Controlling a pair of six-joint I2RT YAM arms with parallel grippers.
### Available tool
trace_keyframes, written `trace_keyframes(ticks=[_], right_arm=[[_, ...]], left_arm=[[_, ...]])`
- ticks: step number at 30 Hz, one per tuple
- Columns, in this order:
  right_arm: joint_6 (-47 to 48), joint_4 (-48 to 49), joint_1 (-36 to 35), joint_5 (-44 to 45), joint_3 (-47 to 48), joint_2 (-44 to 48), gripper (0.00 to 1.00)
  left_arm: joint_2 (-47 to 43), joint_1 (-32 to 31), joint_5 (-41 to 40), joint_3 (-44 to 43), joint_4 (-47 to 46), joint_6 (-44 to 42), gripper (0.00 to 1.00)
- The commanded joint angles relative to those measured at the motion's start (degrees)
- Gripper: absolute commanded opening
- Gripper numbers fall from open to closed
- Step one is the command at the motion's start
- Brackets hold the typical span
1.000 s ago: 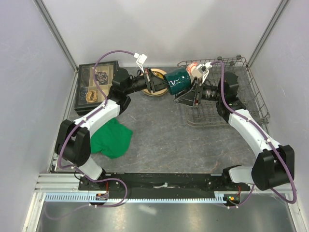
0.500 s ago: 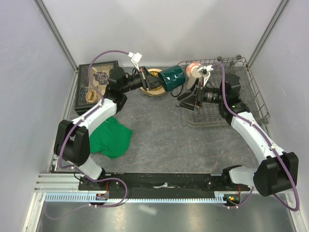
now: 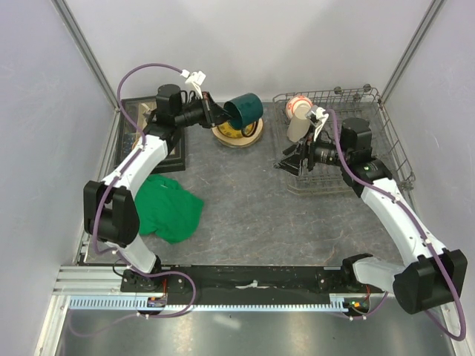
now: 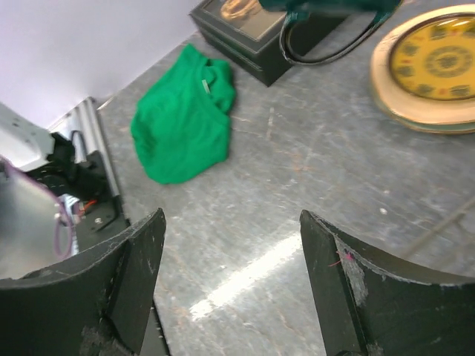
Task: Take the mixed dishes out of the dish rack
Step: Place the cup at the center of the board.
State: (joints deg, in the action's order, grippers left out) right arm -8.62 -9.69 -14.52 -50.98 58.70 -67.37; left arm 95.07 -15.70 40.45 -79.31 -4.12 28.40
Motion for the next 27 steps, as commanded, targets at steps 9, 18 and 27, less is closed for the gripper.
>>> trace_keyframes(ticks=[9,18,27], right_arm=[[6.9,-4.2,-0.3,8.7,4.6,2.8,0.81],[7.3,-4.4,-0.3,8.9,3.8,4.3,0.82],[7.6,-4.3,-0.2,9.1,2.7,5.8,0.83]], left_arm=[[7.5,0.6,-12.8,-12.2,29.1,-30.6,0.01],[16.5,0.5,-18.4,-26.0,49.4,-43.5,0.02],[27.1,0.3,-23.4,-40.3,61.4,-50.2,0.02]])
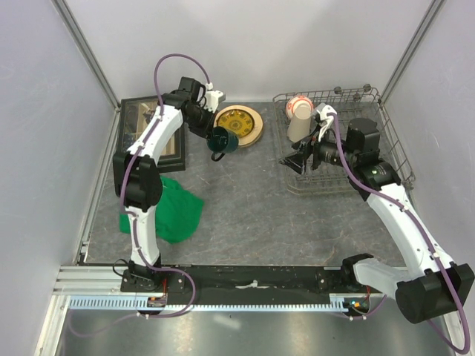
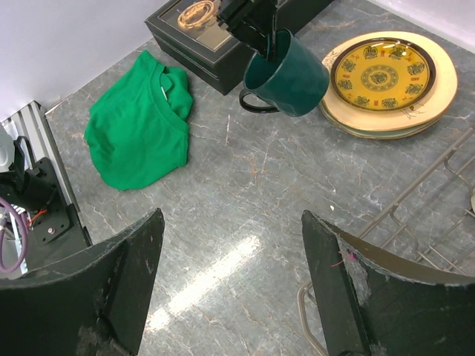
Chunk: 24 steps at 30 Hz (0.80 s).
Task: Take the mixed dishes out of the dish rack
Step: Place the cup at the center of the board.
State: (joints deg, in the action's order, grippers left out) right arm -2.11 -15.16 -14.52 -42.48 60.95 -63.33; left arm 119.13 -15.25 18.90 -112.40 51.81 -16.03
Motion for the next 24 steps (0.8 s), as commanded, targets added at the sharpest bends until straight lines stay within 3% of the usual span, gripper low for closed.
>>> trace_keyframes(ticks=[1,14,24], right_arm=[[1.1,1.3,-0.3,0.6,0.3,1.8,0.83],[1.3,1.8,-0.2,0.9,-1.1,2.9,0.86],[1.1,2.2,-0.2,1.2,-1.6,3.0,0.88]], left_arm=[[3.6,-0.3,-2.5,-8.0,6.3,-6.0,0.02],[12.5,-3.5,-10.1,-19.2,12.3,-10.7,0.02],[13.7,-5.0,-10.9,-19.9,16.3,-14.2,0.01]])
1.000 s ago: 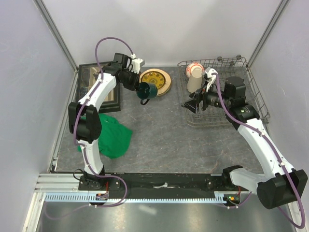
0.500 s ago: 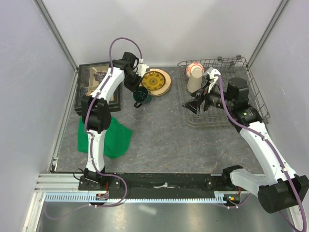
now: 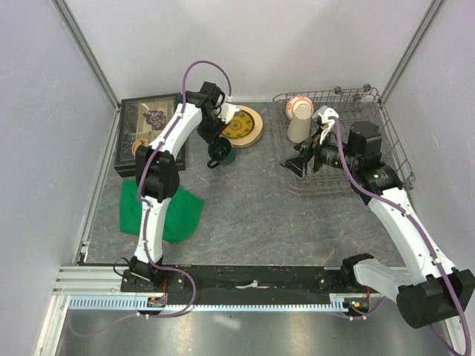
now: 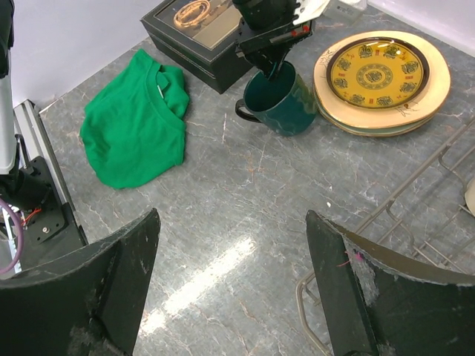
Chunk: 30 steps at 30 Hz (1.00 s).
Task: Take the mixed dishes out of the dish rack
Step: Place the cup at the center of the board.
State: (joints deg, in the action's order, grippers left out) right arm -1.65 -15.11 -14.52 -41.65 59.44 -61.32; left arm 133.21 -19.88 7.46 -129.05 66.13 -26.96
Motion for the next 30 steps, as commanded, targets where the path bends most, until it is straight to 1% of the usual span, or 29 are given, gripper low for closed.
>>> trace_keyframes(ticks=[1,9,27,28,30], right_arm=[[0.7,2.2,-0.2,0.3,-0.1,1.0,0.88],[0.6,2.2,-0.2,0.4,-0.3,1.5,0.88],[0.9,2.4,-0.2,1.0,-1.1,2.2,0.90],[0.8,2.4,-0.2,1.0,-1.2,2.3,0.90],[0.7,2.5,-0.2,1.0,-1.3,2.4,0.90]], left_arm=[[-0.4,-0.3,0.4,-3.3,2.2,-3.6,0.01],[0.4,-0.7,-0.3,-3.1,4.4,-4.8,0.01],[1.9,-1.4,-2.3,-3.3,4.2,-5.3,0.02],[1.8,-1.4,-2.4,-3.2,4.1,-5.3,0.02],[2.1,-1.5,-2.5,-3.2,4.0,-5.3,0.07]])
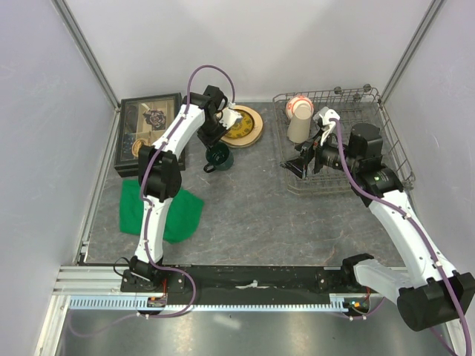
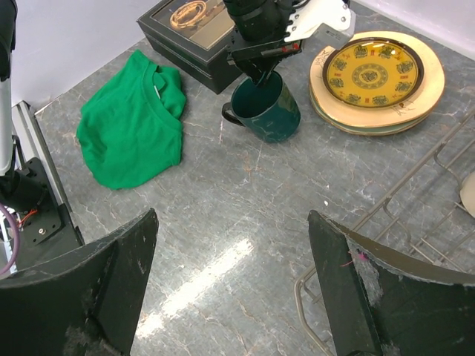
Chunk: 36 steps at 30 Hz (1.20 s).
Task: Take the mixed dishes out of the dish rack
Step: Place the cup at the center of the board.
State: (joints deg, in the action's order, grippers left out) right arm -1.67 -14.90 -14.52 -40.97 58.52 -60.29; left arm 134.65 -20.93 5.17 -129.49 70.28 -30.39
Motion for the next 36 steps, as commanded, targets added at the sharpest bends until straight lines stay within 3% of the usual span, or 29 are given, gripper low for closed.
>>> trace_keyframes(ticks=[1,8,25,28,36], right_arm=[[0.7,2.3,-0.2,0.4,-0.4,1.6,0.90],[0.7,2.7,-0.2,0.5,-0.9,1.8,0.91],[0.6,3.2,0.4,1.4,-1.9,2.8,0.94],[0.7,3.1,0.3,2.2,-1.8,2.8,0.94],[1.2,2.3,0.5,6.8,-0.8,1.5,0.95]], left_arm=[[0.7,-0.4,-0.2,-2.8,-0.2,-1.6,0.10],[0.7,-0.4,0.5,-2.7,-1.3,-1.1,0.25],[-0.1,-0.5,1.8,-2.3,-4.7,0.9,0.32],[-1.1,-0.5,1.5,-1.4,-6.6,1.2,0.37],[-5.4,-0.4,1.3,1.8,-12.0,2.3,0.63]])
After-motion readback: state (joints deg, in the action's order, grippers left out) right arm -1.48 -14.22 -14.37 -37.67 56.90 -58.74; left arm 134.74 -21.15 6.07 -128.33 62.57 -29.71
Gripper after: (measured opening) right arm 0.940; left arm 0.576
